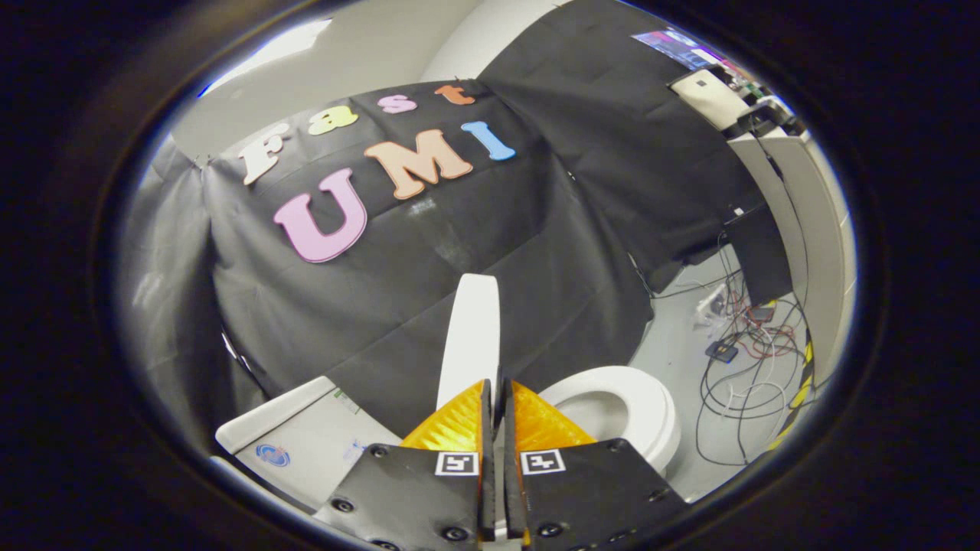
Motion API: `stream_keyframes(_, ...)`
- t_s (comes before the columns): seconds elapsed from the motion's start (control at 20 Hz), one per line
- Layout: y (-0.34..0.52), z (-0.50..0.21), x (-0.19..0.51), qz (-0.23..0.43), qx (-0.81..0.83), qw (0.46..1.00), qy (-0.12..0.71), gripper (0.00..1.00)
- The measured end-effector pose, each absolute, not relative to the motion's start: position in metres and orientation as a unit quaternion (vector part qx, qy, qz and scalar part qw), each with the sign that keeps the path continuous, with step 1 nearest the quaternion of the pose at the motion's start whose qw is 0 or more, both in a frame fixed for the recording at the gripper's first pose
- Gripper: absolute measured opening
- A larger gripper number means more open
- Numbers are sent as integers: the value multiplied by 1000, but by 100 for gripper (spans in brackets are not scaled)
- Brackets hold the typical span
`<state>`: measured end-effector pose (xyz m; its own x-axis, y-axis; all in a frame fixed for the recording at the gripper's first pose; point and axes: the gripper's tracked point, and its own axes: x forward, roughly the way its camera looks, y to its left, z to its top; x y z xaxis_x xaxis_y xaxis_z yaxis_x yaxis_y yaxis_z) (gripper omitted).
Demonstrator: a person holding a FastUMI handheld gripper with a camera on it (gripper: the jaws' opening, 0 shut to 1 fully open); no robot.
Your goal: Open the toilet lid.
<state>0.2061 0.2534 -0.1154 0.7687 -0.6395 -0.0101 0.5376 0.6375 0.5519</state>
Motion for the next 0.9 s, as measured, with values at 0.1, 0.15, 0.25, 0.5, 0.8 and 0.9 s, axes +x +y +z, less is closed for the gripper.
stream_keyframes(0.1, 267, -102, 216, -319, 242, 913, -77, 6)
stream_keyframes(0.15, 273, -99, 218, -316, 214, 922, -59, 6)
stream_keyframes(0.25, 279, -92, 221, -305, 165, 938, -24, 6)
stream_keyframes(0.5, 300, -73, 232, -254, 79, 964, 29, 9)
stream_keyframes(0.8, 341, -43, 253, -173, 38, 984, 31, 13)
stream_keyframes(0.9, 362, -35, 272, -131, 43, 990, 13, 14)
